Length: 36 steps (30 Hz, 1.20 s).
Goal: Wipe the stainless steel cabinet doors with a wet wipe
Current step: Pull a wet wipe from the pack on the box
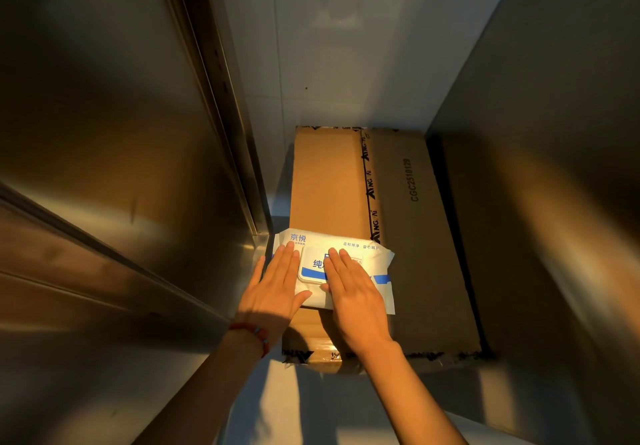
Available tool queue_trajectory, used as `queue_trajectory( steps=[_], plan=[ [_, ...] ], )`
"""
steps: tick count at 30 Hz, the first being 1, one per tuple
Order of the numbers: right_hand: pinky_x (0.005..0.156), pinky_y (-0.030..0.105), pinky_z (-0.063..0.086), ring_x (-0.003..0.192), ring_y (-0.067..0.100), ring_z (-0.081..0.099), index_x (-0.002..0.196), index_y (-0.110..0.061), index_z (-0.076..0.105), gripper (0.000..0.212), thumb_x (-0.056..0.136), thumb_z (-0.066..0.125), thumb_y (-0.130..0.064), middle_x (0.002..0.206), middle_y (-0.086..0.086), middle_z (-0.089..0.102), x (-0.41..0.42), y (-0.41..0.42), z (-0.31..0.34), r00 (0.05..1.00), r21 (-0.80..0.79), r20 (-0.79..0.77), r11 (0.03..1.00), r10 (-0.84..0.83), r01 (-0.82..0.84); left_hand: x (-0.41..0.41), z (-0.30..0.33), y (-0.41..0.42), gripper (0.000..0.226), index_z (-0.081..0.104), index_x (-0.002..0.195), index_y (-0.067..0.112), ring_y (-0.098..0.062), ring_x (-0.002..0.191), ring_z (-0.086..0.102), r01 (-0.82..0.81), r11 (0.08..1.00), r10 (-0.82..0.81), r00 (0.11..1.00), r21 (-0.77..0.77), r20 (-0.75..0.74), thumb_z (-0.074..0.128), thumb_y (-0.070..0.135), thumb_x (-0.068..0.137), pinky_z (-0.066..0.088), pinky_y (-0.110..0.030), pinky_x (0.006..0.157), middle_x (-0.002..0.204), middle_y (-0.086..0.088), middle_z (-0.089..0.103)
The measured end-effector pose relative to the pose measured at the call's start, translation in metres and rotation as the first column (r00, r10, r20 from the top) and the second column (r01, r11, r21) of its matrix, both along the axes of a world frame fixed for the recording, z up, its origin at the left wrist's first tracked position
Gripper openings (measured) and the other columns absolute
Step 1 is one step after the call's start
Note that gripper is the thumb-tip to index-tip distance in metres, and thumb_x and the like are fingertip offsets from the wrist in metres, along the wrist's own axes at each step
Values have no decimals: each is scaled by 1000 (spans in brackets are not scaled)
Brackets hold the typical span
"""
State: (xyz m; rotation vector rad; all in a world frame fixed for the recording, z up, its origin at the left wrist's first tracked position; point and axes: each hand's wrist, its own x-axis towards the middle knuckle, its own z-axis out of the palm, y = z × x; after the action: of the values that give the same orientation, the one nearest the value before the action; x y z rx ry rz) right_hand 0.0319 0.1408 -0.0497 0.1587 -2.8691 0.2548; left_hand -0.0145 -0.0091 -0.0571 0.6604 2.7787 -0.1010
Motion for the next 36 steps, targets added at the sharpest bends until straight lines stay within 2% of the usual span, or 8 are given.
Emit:
queue_trajectory(
  steps=[5,14,20,22,26,29,31,36],
  plan=[
    [77,41,53,99,29,67,106,-2,70,67,45,95,-17,109,14,69,-1,-3,2,1000,-47,18,999,-20,21,0,-2,0,72,-12,147,12,-19,144,-9,1,999,-1,1000,33,-7,24,50,97,-11,-35,111,157,-6,-9],
    [83,46,49,102,34,65,109,2,68,61,53,91,-8,112,18,67,-2,-6,4,998,-118,36,992,-44,48,0,-1,1,69,-20,143,14,-21,143,-13,30,1000,-30,998,3,-53,17,50,98,-12,-37,112,156,-8,-13],
    [75,43,53,92,31,69,100,0,72,69,36,96,-9,102,16,71,-2,-6,9,999,-111,15,992,-52,53,0,-2,2,68,-24,138,14,-21,143,-11,30,999,-30,997,11,-70,18,49,98,-14,-37,109,157,-9,-10],
    [78,46,51,96,33,68,103,1,70,67,41,95,-7,106,17,69,-2,-7,8,997,-127,50,990,-57,63,0,-3,2,69,-22,141,13,-21,143,-11,27,1000,-27,998,10,-63,18,49,98,-12,-38,111,157,-9,-10],
    [97,48,41,117,36,56,122,2,60,60,67,83,-4,126,20,58,-1,-7,13,988,-174,151,982,-41,67,0,-2,1,69,-21,142,13,-21,143,-12,24,999,-23,998,23,-60,19,49,98,-13,-37,110,157,-8,-11],
    [78,47,54,95,35,67,103,3,68,56,53,91,-7,103,21,69,-8,-6,18,994,-218,77,971,-79,94,2,-2,0,69,-24,138,15,-20,143,-12,24,998,-20,998,56,-65,21,48,98,-17,-36,107,156,-7,-13],
    [69,43,57,87,33,70,94,2,70,55,46,94,-8,94,19,71,-15,-5,23,996,-235,16,968,-88,89,2,-2,-1,68,-27,134,16,-19,143,-12,28,998,-23,997,63,-74,21,48,98,-17,-36,106,156,-6,-15],
    [72,43,56,91,30,69,98,0,71,60,44,94,-9,102,16,71,-12,2,20,997,-123,-77,992,3,-13,1,-3,0,70,-19,142,14,-19,143,-12,19,999,-17,998,35,-54,22,49,98,-16,-36,106,156,-7,-14]
  ],
)
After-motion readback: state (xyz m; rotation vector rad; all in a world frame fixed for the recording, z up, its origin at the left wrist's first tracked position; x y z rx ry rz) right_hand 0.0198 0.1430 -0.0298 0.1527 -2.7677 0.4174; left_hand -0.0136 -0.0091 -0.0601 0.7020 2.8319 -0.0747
